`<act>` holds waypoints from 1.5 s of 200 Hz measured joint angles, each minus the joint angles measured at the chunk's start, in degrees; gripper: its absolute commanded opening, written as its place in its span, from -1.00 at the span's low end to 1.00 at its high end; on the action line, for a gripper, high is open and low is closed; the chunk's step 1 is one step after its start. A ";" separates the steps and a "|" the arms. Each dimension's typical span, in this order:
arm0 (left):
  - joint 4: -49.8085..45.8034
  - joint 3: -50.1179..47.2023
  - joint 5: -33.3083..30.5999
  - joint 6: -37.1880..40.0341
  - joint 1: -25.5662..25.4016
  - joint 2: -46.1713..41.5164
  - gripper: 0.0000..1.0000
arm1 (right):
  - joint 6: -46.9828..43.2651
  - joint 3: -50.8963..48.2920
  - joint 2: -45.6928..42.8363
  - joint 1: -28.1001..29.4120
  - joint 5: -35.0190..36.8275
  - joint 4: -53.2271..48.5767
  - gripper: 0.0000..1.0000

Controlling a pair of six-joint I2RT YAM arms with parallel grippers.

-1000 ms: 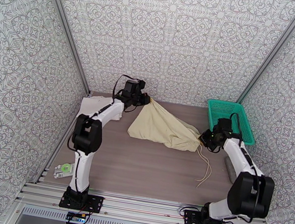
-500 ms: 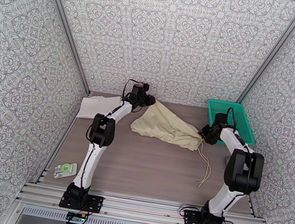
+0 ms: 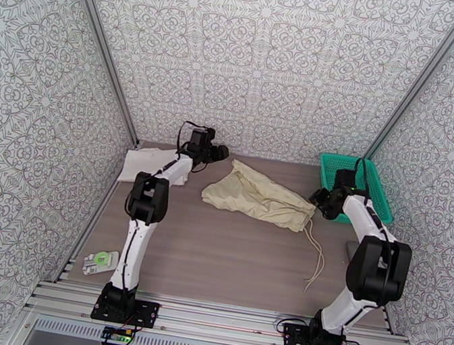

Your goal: Fold and stack the mixed laundry pile

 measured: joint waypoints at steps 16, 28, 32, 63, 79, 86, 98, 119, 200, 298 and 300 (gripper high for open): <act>-0.37 -5.77 0.24 1.77 -0.81 -6.49 -0.23 | -0.59 -0.33 -2.34 1.99 -0.59 0.42 0.00; -0.04 -9.05 0.55 2.89 -1.75 -10.43 -0.30 | -0.79 -1.03 -3.41 3.39 -1.70 1.27 -0.07; -0.04 -9.73 0.72 3.32 -1.95 -11.19 -0.31 | -0.74 -1.25 -3.58 3.87 -2.16 1.46 -0.11; 0.26 -13.44 2.82 4.81 -5.22 -13.64 -0.40 | -0.66 -1.51 -0.55 6.49 -6.95 3.56 -0.31; -0.09 -13.49 3.89 5.03 -6.60 -11.76 -0.40 | -0.55 -1.22 3.34 7.02 -9.66 4.72 -0.34; -0.09 -13.46 4.39 5.01 -7.08 -10.75 -0.40 | -0.59 -0.92 5.03 7.10 -10.62 4.85 -0.34; -0.13 -13.44 5.07 4.92 -7.72 -8.90 -0.40 | -0.59 -0.37 8.26 7.19 -11.91 5.49 -0.35; -0.55 -13.44 5.25 4.85 -8.28 -5.62 -0.42 | -0.74 1.49 12.63 7.19 -12.09 5.40 -0.35; -1.95 -17.38 4.94 4.98 -7.17 -3.82 -0.44 | -1.25 16.48 22.45 4.83 -11.37 4.72 -0.21; -1.75 -27.41 2.86 6.93 -5.64 -8.00 -0.50 | -5.18 15.41 16.35 4.98 -6.34 -2.54 -0.03; -1.73 -27.74 2.82 6.93 -5.64 -8.26 -0.51 | -5.18 14.88 15.39 5.20 -6.19 -2.56 -0.03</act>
